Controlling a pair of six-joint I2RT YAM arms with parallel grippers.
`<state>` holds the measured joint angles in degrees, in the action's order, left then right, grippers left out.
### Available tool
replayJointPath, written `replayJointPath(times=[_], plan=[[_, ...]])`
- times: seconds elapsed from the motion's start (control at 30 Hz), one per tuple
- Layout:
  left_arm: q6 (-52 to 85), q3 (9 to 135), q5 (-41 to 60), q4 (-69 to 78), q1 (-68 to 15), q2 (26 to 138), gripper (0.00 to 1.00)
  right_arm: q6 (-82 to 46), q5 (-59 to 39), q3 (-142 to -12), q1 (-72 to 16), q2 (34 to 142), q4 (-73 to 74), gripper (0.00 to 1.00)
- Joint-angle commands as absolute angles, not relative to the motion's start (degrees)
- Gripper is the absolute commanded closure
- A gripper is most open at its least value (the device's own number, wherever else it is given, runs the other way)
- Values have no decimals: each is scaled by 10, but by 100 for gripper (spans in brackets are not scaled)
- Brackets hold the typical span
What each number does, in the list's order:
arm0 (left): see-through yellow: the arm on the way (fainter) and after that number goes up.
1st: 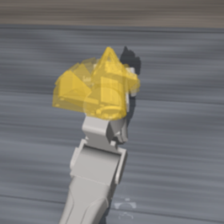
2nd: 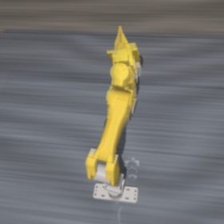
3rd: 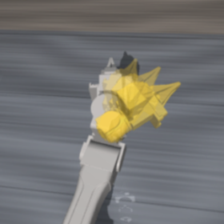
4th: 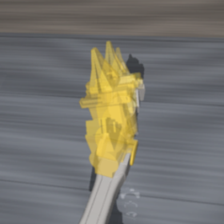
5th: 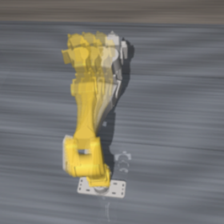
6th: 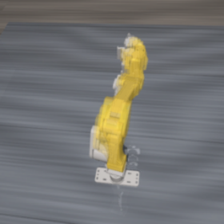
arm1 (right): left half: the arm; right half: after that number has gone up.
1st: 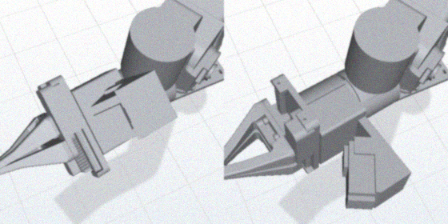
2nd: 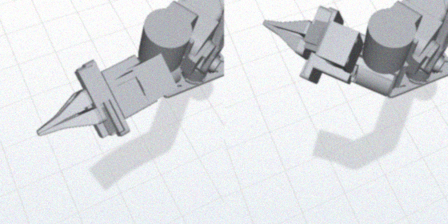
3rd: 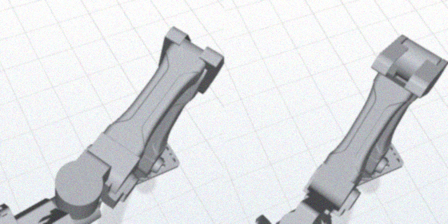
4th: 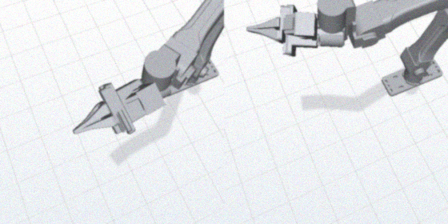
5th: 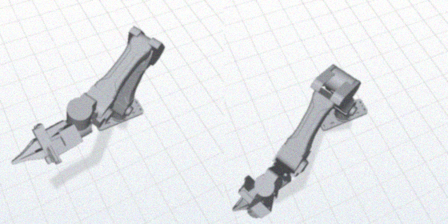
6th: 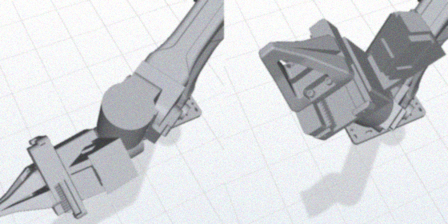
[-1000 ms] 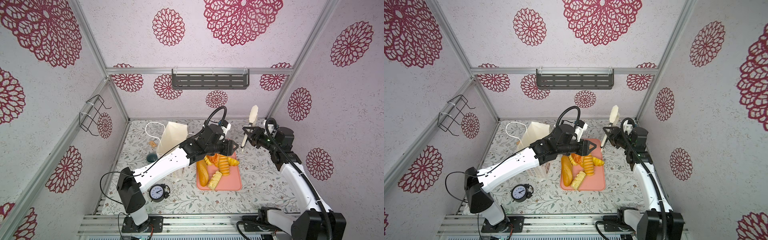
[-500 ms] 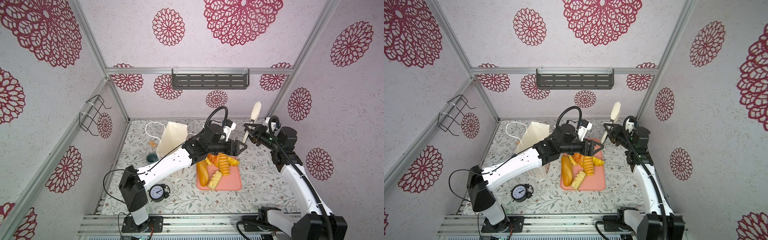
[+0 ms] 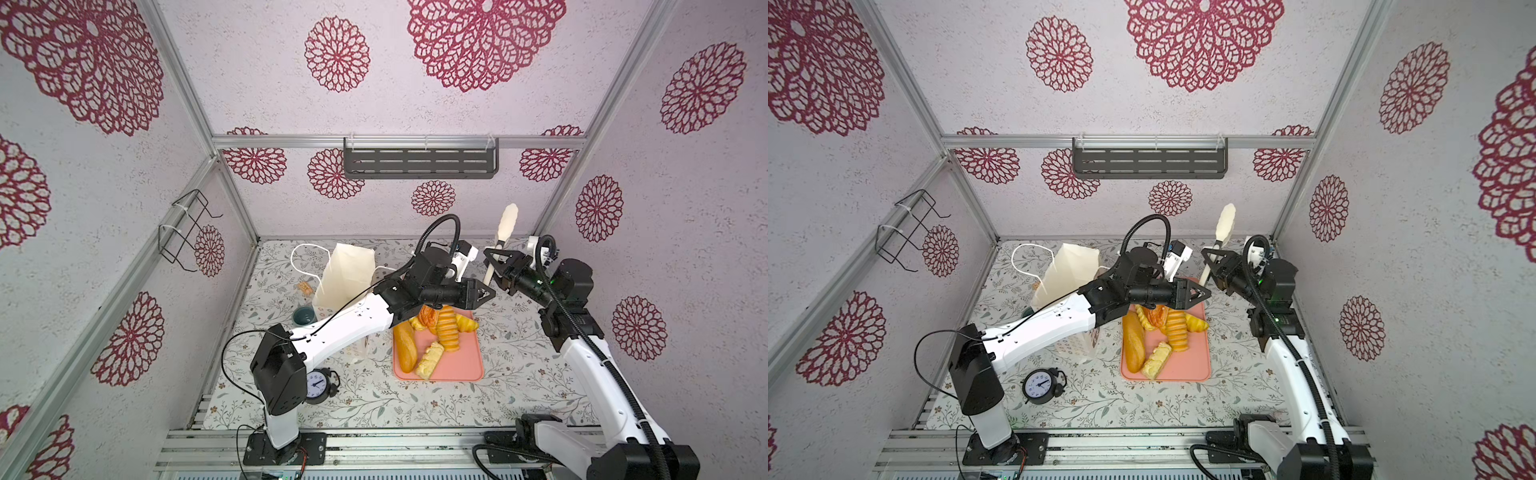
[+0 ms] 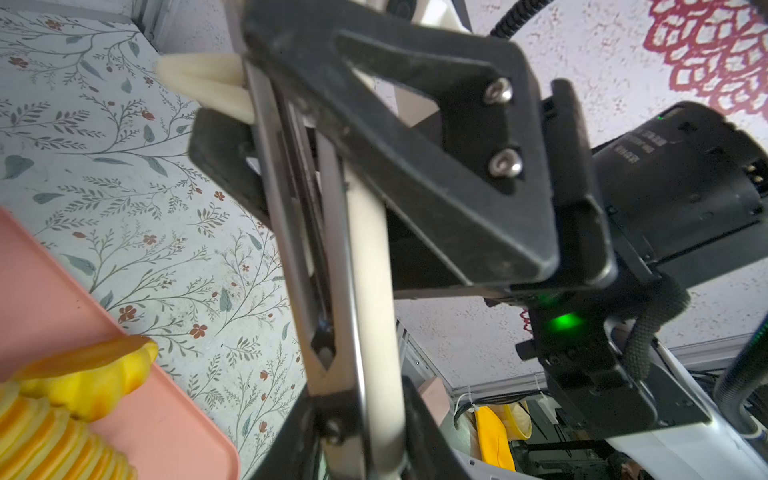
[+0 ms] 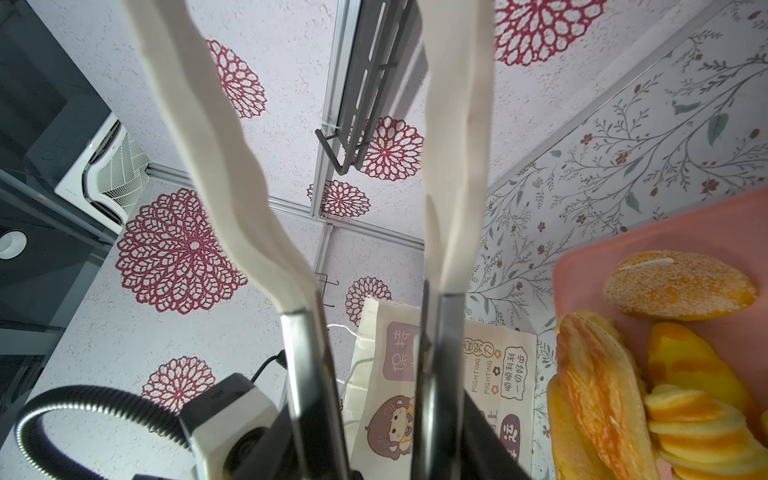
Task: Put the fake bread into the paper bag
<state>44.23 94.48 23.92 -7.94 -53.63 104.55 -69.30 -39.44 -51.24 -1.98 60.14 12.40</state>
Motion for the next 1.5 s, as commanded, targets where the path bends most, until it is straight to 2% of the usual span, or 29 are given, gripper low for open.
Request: replayJointPath(times=[0.0,0.17,0.23,0.4,0.5,0.67,0.73,1.0,1.2,1.3,1.47], plan=[[438,968,255,-48,-533,1052,78,-681,-389,-513,-36,585,144,52],[438,978,255,-59,-534,1061,92,-676,-373,-508,-54,583,138,44],[436,980,250,-64,-534,1061,93,-671,-366,-509,-59,583,131,42],[432,984,246,-77,-534,1063,93,-660,-349,-511,-68,585,120,44],[432,985,244,-80,-534,1062,84,-650,-345,-516,-73,590,108,50],[409,980,222,-105,-534,1036,41,-569,-326,-563,-68,587,-11,55],[393,974,206,-124,-535,1017,33,-526,-323,-593,-60,588,-74,56],[307,965,107,-248,-536,908,28,-342,-296,-702,-39,613,-344,56],[238,1005,-86,-383,-528,823,20,-248,-257,-704,-40,631,-496,54],[228,1044,-149,-462,-493,807,17,-231,-246,-677,-47,625,-527,54],[249,1062,-128,-542,-374,776,18,-222,-199,-668,-92,615,-580,54]])
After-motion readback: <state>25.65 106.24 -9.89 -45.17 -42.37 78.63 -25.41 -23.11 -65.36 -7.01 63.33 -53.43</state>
